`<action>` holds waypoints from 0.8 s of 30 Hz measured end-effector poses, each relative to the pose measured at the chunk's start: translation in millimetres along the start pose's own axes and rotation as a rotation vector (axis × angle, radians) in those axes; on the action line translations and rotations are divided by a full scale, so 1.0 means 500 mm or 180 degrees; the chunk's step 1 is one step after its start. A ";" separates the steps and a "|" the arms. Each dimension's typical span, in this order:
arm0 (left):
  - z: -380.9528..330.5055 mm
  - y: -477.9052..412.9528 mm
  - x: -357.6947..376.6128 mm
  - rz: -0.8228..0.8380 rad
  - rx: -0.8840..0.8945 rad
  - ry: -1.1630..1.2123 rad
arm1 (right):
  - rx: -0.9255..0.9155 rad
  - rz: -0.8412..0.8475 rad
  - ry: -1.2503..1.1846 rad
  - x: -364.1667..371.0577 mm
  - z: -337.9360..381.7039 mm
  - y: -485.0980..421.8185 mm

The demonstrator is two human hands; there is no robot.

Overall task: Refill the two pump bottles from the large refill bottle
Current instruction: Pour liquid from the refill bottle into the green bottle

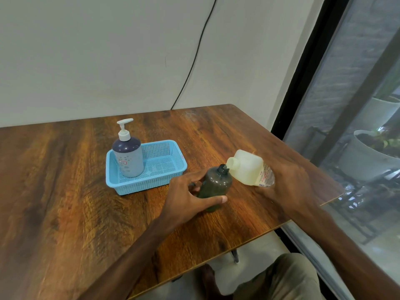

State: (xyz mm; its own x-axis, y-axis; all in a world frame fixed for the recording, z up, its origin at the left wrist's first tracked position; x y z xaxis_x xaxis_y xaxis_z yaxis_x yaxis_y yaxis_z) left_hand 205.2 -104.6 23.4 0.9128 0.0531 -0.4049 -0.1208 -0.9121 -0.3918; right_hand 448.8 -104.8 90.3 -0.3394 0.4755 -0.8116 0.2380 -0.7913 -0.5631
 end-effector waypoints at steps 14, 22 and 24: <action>0.002 0.007 0.006 -0.0130 0.0053 0.0075 | -0.0059 0.0016 0.0056 0.002 0.001 -0.002; 0.005 0.007 0.007 -0.0153 0.0048 0.0086 | -0.0021 0.0076 0.0020 0.002 0.001 -0.004; 0.006 0.007 0.007 -0.0157 0.0047 0.0086 | 0.0006 0.0107 0.0023 0.002 0.001 -0.005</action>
State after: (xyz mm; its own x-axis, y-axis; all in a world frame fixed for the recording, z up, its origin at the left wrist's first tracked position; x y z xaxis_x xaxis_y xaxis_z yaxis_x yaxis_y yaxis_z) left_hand 206.7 -106.4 18.3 0.9280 0.0867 -0.3623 -0.0808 -0.9025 -0.4231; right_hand 447.3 -102.5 90.8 -0.3246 0.4512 -0.8313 0.2475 -0.8077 -0.5351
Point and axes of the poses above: each hand's wrist, its own y-axis away from the middle knuckle, its own x-axis out of the palm, z = x × y, the point moved 4 cm from there along -y, towards the middle knuckle, and after that the axes turned 2 degrees about -z, right-handed, at the moved point
